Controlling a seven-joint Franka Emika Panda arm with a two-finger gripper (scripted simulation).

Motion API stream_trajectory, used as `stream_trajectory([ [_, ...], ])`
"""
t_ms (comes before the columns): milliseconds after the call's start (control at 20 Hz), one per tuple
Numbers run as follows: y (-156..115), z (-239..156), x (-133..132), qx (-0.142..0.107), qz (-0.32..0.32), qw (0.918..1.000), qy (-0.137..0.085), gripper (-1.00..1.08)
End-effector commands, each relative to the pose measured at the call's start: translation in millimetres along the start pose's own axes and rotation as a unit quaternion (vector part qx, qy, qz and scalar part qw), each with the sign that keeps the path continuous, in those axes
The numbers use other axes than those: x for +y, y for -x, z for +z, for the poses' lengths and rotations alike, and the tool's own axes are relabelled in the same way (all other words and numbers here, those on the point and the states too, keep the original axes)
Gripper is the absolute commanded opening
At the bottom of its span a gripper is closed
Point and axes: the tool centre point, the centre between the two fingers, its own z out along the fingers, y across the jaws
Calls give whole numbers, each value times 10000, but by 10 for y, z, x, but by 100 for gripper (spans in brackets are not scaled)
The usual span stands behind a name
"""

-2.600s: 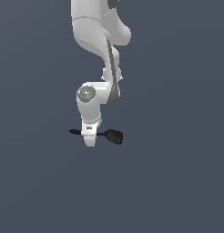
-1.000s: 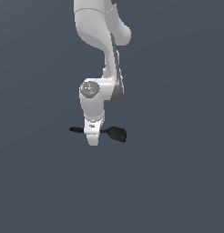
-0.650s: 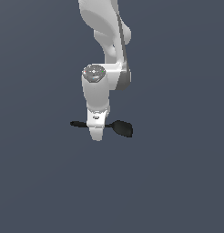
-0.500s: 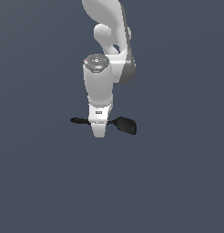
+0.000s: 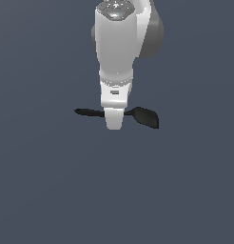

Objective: Pick up the object and move it to a goal position.

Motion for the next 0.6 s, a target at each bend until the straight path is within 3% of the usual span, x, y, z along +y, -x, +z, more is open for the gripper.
stream_trajectory([
  [0, -95, -274, 30, 2, 1, 10000, 4, -100],
  [550, -429, -1246, 178, 0, 14, 10000, 7, -100],
])
